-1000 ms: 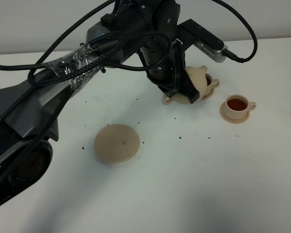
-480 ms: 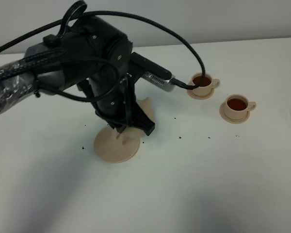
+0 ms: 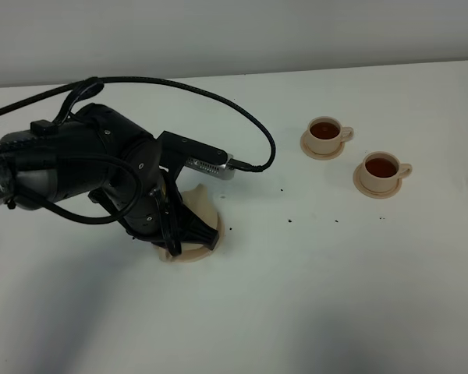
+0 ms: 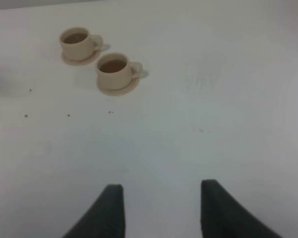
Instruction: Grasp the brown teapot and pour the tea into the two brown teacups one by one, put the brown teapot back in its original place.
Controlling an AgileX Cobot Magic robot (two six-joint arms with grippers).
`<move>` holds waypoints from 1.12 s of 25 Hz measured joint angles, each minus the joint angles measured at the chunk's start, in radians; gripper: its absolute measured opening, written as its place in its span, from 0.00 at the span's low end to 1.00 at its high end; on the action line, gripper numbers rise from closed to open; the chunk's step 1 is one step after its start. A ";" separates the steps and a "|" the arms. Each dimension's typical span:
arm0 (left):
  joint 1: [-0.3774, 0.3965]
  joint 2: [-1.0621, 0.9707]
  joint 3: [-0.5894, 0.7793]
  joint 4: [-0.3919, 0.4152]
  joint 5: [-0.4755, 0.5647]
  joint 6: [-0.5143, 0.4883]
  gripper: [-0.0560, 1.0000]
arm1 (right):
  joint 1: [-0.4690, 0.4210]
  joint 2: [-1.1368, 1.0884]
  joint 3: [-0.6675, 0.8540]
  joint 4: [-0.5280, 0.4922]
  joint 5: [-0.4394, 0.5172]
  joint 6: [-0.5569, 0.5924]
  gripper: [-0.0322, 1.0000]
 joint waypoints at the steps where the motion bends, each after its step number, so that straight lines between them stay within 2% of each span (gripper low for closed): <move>1: 0.005 0.000 0.012 -0.001 -0.014 -0.003 0.20 | 0.000 0.000 0.000 0.000 0.000 0.000 0.41; 8: 0.031 0.000 0.026 0.010 -0.041 -0.002 0.20 | 0.000 0.000 0.000 0.000 0.000 0.000 0.41; 28: 0.032 0.005 0.038 0.000 -0.044 0.002 0.21 | 0.000 0.000 0.000 0.000 0.000 0.000 0.41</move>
